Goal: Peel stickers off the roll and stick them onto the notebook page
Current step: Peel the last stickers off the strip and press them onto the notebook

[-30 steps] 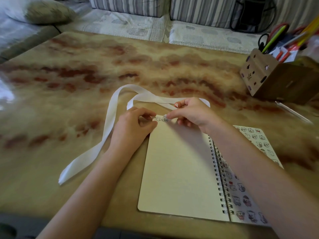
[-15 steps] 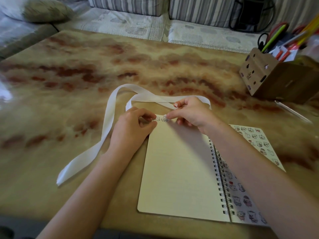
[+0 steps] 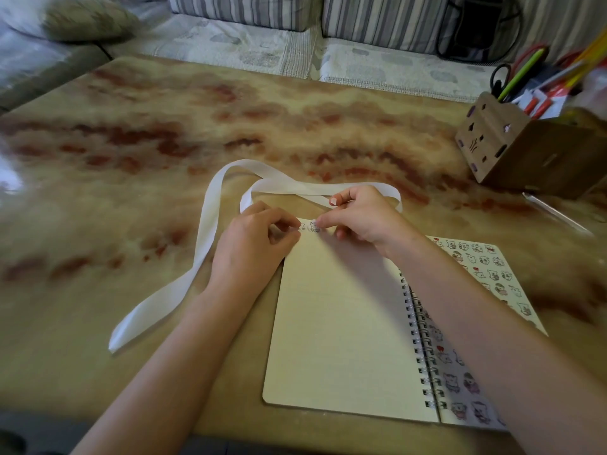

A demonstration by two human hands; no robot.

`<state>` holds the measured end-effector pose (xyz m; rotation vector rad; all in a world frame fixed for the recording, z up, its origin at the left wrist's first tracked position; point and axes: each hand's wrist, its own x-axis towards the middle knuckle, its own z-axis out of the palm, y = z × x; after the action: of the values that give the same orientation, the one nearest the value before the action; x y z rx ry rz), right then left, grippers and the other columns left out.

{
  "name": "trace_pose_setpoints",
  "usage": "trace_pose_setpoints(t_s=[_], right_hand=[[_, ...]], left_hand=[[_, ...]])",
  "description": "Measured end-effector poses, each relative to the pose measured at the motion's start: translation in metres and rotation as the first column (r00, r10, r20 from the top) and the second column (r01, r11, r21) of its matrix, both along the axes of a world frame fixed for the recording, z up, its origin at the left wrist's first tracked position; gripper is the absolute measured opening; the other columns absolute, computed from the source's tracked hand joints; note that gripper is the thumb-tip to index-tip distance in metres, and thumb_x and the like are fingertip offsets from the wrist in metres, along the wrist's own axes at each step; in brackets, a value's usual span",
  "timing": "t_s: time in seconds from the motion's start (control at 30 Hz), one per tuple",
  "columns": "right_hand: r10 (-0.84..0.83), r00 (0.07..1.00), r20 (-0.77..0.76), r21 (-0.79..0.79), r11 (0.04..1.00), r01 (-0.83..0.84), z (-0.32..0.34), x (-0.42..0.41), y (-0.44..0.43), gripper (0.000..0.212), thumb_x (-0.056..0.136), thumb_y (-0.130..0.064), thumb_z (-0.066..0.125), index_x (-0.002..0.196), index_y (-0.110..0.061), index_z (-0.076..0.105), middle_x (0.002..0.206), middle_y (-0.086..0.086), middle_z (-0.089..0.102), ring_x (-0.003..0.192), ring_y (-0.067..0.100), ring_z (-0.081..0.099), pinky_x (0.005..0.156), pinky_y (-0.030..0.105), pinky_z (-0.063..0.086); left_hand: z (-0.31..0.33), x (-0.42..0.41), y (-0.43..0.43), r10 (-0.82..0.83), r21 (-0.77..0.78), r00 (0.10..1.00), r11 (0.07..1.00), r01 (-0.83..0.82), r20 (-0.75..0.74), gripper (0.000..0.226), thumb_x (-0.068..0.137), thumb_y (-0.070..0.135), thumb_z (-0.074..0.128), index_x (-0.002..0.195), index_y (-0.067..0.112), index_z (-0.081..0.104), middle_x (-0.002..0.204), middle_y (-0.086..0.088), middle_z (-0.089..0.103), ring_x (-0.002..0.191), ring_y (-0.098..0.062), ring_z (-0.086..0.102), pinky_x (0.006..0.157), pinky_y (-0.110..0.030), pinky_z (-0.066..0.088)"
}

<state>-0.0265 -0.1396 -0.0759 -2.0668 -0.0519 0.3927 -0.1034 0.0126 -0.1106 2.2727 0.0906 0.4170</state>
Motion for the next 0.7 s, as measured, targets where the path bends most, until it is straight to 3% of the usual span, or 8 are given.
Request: trace_pose_setpoints(t_s=[0.23,0.4,0.57,0.7], right_hand=[[-0.006,0.999,0.038,0.035,0.999,0.005,-0.004,-0.001,0.002,0.039,0.068,-0.004,0.08,0.075,-0.021,0.046,0.103,0.024,0.069,0.045,0.013,0.05,0.052,0.026,0.032],[-0.001,0.997,0.071,0.052,0.999,-0.003,-0.007,-0.002,0.002,0.04,0.068,-0.001,0.079,0.076,-0.02,0.045,0.101,0.027,0.069,0.047,0.017,0.051,0.061,0.033,0.038],[-0.01,0.994,0.112,0.033,0.999,0.006,-0.01,-0.003,0.002,0.04,0.072,-0.004,0.078,0.081,-0.02,0.043,0.088,0.011,0.072,0.04,0.008,0.048,0.04,0.018,0.035],[-0.024,0.989,0.146,0.043,0.999,0.018,-0.012,-0.003,0.0,0.043,0.07,-0.004,0.081,0.082,-0.02,0.043,0.077,-0.002,0.059,0.053,0.01,0.049,0.053,0.024,0.042]], left_hand=[[0.0,0.001,0.0,-0.035,0.062,0.999,0.997,0.033,0.024,0.012,0.085,0.025,0.066,0.093,0.029,0.074,0.087,0.012,0.057,0.068,0.01,0.051,0.061,-0.023,0.045],[0.0,0.001,-0.001,-0.077,0.187,0.997,0.98,0.071,0.022,0.018,0.088,0.028,0.061,0.102,0.03,0.073,0.09,0.013,0.054,0.065,-0.004,0.049,0.056,-0.02,0.038],[0.001,0.0,0.0,-0.09,0.249,0.996,0.965,0.08,0.027,0.021,0.09,0.026,0.058,0.105,0.032,0.072,0.094,0.011,0.052,0.07,-0.013,0.053,0.058,-0.027,0.04],[0.002,0.0,0.0,-0.1,0.289,0.994,0.954,0.083,0.042,0.02,0.091,0.024,0.058,0.105,0.03,0.072,0.095,0.008,0.054,0.068,-0.013,0.051,0.056,-0.026,0.038]])
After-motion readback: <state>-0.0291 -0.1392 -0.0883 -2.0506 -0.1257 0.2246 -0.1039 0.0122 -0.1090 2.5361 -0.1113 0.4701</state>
